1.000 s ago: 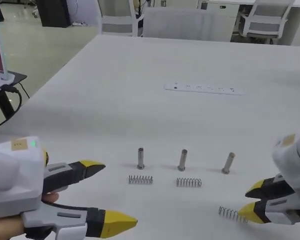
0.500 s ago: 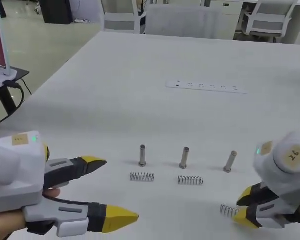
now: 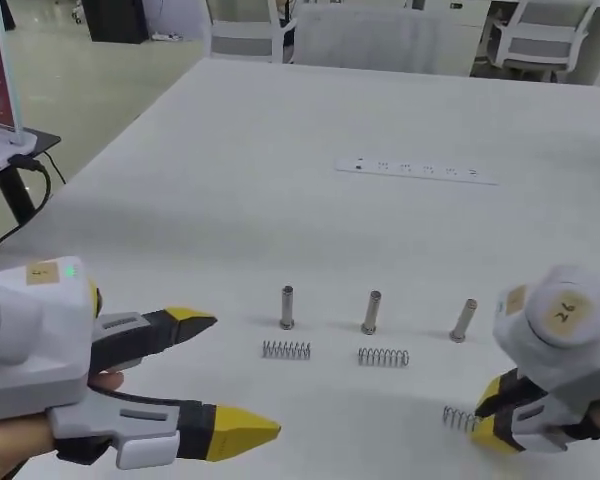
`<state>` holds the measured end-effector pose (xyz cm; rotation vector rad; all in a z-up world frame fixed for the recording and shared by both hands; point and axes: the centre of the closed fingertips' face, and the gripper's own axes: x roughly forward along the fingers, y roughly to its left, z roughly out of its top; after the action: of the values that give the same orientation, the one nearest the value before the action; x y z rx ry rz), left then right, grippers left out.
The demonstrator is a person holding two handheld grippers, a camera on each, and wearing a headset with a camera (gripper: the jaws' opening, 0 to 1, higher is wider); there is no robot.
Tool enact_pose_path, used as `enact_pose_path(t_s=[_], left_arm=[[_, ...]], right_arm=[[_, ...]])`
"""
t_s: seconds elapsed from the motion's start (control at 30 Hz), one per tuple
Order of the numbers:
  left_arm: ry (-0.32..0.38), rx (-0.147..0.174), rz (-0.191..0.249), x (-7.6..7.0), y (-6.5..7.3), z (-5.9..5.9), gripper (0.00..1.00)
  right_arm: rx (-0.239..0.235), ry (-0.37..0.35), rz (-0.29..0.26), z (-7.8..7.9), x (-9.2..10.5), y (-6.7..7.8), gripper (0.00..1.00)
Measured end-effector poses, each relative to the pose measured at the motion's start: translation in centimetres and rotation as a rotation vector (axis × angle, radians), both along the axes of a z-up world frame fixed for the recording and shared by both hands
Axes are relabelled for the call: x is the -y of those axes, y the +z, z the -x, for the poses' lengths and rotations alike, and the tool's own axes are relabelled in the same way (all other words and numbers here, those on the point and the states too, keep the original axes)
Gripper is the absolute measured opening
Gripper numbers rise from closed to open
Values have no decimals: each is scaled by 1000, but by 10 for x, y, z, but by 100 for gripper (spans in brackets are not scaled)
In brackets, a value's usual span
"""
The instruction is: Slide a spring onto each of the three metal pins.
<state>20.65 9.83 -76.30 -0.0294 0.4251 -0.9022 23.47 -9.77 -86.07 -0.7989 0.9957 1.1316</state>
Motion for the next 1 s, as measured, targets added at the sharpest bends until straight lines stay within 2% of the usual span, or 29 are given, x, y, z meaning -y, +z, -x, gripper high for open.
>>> enact_pose_path(t_s=[0.3,0.47,0.8,1.0], left_arm=[[-2,2,0,0,0,0,79],[-11,1,-6,1,-1,1,79],[-49,10,-39,6,-2,4,78],[-89,16,-54,12,0,6,76]], right_arm=[[-10,-7,-5,1,-1,0,8],[-10,-36,-38,1,-3,2,8],[13,-86,-111,-3,-7,20,8],[38,-92,-124,-6,-8,32,8]])
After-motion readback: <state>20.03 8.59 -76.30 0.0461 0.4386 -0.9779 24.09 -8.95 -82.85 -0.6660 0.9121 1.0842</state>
